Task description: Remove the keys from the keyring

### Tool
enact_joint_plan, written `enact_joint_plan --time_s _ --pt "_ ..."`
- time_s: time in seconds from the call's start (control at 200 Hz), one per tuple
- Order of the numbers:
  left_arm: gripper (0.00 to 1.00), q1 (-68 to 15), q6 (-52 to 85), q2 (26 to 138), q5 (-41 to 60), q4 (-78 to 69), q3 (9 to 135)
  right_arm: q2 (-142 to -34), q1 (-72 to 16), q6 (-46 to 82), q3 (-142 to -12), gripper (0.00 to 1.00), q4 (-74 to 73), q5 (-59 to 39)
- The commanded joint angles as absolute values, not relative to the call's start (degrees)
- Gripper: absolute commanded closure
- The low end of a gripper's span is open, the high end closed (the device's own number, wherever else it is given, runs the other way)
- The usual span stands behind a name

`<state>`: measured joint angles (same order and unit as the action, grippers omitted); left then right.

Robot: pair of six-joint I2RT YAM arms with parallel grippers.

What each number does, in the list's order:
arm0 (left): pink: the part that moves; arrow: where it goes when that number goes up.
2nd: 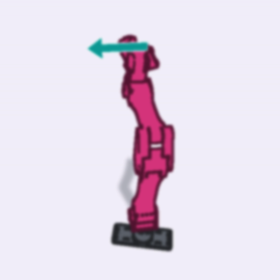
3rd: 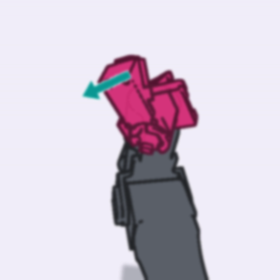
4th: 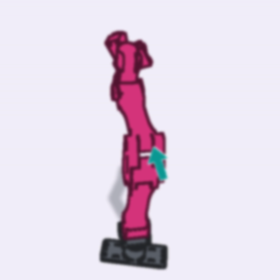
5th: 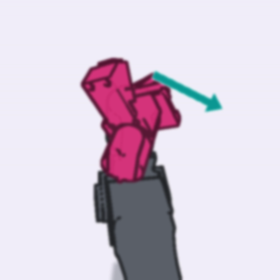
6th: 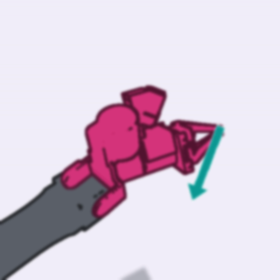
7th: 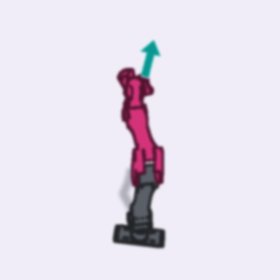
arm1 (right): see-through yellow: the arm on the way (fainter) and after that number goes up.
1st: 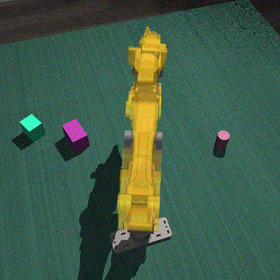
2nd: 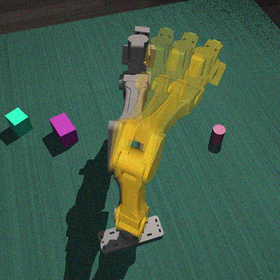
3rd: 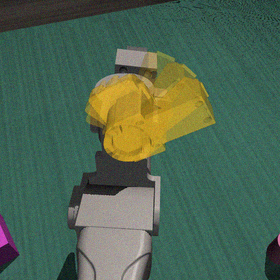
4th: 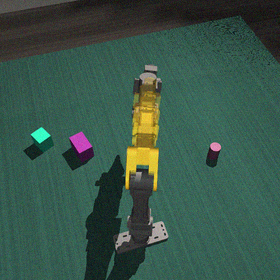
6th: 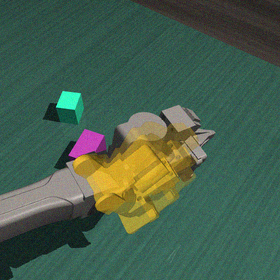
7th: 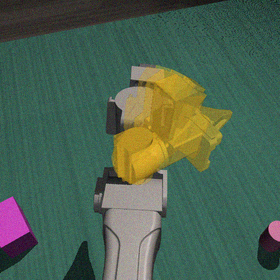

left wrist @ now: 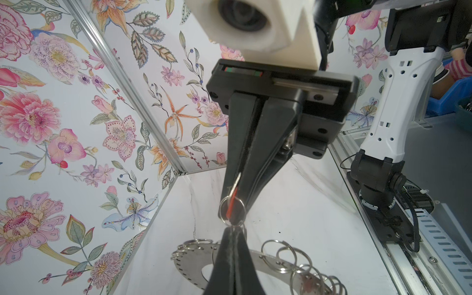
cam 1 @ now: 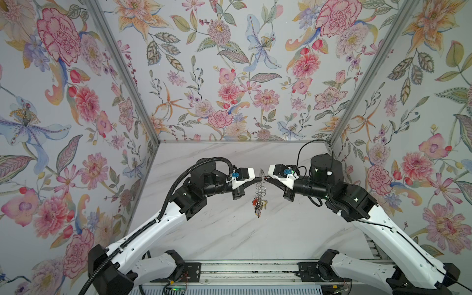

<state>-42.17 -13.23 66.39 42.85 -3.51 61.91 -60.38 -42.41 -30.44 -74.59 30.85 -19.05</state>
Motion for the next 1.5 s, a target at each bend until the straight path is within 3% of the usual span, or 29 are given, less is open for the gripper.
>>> enact_joint_plan --time_s 0.0,0.07,0.13,0.51,0.741,0.911,1.011,1.091,1.186,1.491 --pt "1.00 -42.4 -14.8 66.8 42.1 -1.3 63.3 -59.9 -43.0 -31.0 -76.7 1.00 29.0 -18.7" --pt "1.00 -42.2 -14.5 66.1 41.5 -1.9 62.7 -59.6 -43.1 -31.0 -76.5 1.00 29.1 -18.7" --pt "0.90 -42.0 -13.8 65.6 41.0 -2.4 62.3 -59.4 -43.2 -31.0 -76.1 1.00 29.3 -18.6" --pt "0.67 -40.3 -12.5 64.5 42.4 -1.5 60.9 -59.1 -43.2 -31.5 -74.7 1.00 29.2 -18.4" --pt "0.64 -40.3 -12.9 66.6 43.1 -0.4 60.7 -59.2 -43.5 -31.7 -75.1 1.00 29.1 -18.7" --pt "0.66 -40.3 -11.8 67.5 44.5 -2.2 60.6 -59.4 -43.8 -31.7 -75.3 1.00 29.1 -18.8" --pt "0.77 -40.3 -11.3 67.7 45.7 -3.3 60.5 -59.5 -44.0 -31.9 -75.4 1.00 29.0 -18.9" --pt "0.92 -40.3 -11.2 67.6 46.1 -3.3 60.4 -59.7 -44.0 -32.0 -75.5 1.00 29.0 -18.5" --pt "1.00 -40.3 -12.1 67.3 45.3 -2.6 60.1 -59.7 -44.0 -32.0 -75.6 1.00 29.0 -18.4" --pt "1.00 -40.5 -21.4 68.4 43.4 6.2 64.4 -60.0 -44.3 -33.0 -76.0 1.00 29.1 -17.2"
